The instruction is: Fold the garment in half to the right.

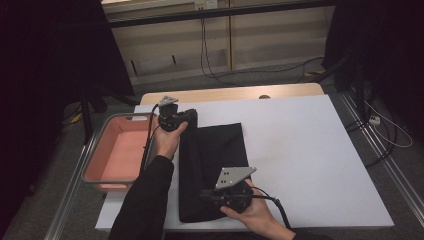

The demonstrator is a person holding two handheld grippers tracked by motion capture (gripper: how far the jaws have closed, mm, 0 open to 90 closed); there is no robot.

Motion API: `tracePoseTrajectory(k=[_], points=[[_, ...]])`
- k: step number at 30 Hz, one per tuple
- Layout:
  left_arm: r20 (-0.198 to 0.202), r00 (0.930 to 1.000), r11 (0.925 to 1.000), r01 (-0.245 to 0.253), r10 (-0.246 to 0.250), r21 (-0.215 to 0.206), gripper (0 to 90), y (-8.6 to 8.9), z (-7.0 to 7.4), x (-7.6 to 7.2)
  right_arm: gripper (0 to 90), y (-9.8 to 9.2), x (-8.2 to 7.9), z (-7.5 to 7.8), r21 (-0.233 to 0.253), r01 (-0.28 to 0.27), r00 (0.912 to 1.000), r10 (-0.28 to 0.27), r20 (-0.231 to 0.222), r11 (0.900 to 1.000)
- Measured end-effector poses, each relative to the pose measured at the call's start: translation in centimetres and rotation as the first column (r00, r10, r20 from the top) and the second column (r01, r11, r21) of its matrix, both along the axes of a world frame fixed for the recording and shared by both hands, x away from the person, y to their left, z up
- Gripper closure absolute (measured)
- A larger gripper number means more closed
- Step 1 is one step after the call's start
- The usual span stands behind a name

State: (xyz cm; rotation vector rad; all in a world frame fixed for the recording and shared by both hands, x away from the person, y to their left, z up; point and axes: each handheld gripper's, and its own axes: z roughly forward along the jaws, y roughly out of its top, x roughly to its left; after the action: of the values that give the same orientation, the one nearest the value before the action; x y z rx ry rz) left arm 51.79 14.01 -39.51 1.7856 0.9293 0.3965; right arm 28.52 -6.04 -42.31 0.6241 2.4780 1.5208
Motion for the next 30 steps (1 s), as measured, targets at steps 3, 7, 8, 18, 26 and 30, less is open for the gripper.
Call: tracePoseTrajectory(k=[3,7,8,18,26,30], points=[[-0.009,1.0,1.0,0.005,-0.005,-0.005,85.2,-0.5,-0.2,0.1,87.6,-0.6,-0.2,-0.1,0.006,0.006,1.0,-0.006,-0.004,1.0],[-0.012,0.9999,0.9999,0.01,-0.01,-0.005,85.2,-1.2,-0.4,0.2,87.6,-1.2,-0.4,-0.1,0.007,0.012,0.9999,-0.012,-0.003,1.0],[-0.012,0.9998,0.9999,0.013,-0.013,-0.004,85.1,-1.4,-0.4,0.2,87.6,-1.3,-0.4,-0.1,0.008,0.014,0.9999,-0.014,-0.006,1.0],[-0.01,0.999,0.9991,0.043,-0.043,0.001,85.1,-3.2,-0.3,0.2,87.5,-2.6,-0.8,-0.3,0.007,0.03,0.9994,-0.03,-0.015,1.0],[-0.011,0.9983,0.9983,0.058,-0.058,-0.006,85.1,-4.1,-0.4,0.2,87.5,-3.2,-1.0,-0.4,0.002,0.035,0.9993,-0.035,-0.012,0.999],[-0.012,0.9981,0.9981,0.061,-0.061,-0.013,85.2,-4.4,-0.6,0.3,87.5,-3.5,-1.1,-0.5,-0.001,0.043,0.999,-0.043,-0.014,0.999]])
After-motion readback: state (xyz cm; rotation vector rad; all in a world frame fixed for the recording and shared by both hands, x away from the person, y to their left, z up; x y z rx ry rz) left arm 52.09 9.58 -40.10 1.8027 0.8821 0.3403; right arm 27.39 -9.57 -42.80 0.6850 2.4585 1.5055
